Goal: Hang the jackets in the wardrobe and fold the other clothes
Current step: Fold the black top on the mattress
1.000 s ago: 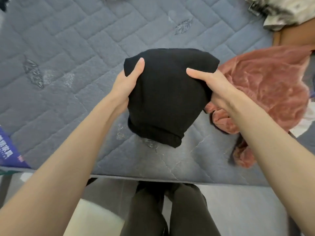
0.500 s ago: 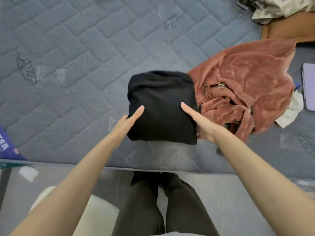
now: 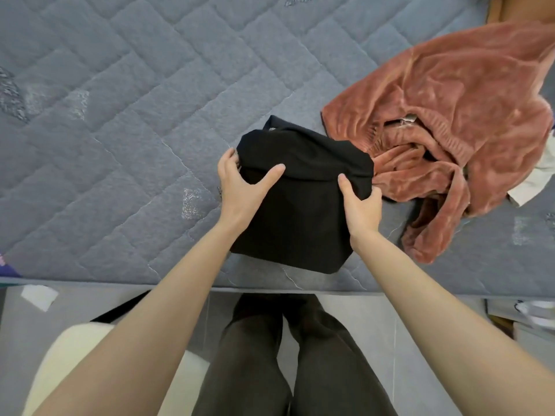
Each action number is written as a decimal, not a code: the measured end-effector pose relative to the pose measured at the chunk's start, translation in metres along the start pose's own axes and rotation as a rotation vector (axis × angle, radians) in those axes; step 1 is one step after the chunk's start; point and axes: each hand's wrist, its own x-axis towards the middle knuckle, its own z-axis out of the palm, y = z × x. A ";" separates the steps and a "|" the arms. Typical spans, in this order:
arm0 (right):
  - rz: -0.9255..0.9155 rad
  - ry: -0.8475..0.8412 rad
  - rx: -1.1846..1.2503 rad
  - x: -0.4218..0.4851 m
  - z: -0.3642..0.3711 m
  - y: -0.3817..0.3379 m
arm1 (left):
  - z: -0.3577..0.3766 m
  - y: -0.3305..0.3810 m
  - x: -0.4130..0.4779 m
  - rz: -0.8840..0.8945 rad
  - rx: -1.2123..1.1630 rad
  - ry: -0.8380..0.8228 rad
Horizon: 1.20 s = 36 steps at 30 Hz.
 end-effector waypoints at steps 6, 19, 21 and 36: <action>-0.011 0.075 -0.132 0.020 0.020 0.015 | -0.026 -0.013 0.024 0.173 0.168 -0.010; -0.199 0.287 -0.170 0.035 0.038 0.026 | -0.041 0.039 0.076 -0.051 0.038 -0.599; -0.215 0.320 -0.128 0.038 0.045 0.025 | -0.033 0.036 0.082 -0.141 -0.132 -0.454; -0.815 0.070 -0.835 0.016 0.053 0.023 | 0.039 -0.011 0.056 0.647 0.803 0.127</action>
